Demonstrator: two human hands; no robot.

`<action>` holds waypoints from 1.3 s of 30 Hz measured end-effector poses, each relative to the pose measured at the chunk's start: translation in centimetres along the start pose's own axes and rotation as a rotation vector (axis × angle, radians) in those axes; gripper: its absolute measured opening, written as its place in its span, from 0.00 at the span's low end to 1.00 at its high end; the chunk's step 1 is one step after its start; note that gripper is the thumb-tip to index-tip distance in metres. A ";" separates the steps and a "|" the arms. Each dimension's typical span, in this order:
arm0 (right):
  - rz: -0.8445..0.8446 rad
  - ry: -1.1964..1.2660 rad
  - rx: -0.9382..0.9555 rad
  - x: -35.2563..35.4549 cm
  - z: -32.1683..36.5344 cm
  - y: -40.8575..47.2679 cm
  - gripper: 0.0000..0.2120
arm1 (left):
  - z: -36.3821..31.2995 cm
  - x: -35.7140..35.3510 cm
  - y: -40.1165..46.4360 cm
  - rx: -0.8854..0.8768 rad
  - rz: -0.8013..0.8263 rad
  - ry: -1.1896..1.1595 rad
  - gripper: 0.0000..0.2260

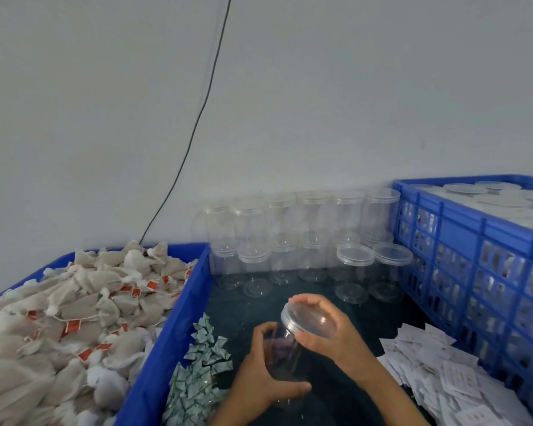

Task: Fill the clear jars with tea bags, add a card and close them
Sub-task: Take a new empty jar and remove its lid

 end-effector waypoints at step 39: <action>-0.178 -0.017 -0.200 0.9 -3.0 -1.8 0.33 | -3.3 1.1 -1.5 -0.241 -0.305 0.698 0.41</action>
Point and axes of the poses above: each hand's wrist, its own y-axis towards the middle knuckle, its own x-axis out of the back of the hand, z = x × y, the point moved 9 cm from there along y, towards the middle knuckle, and after that the axes turned 10 degrees about z, right-handed, at the moved point
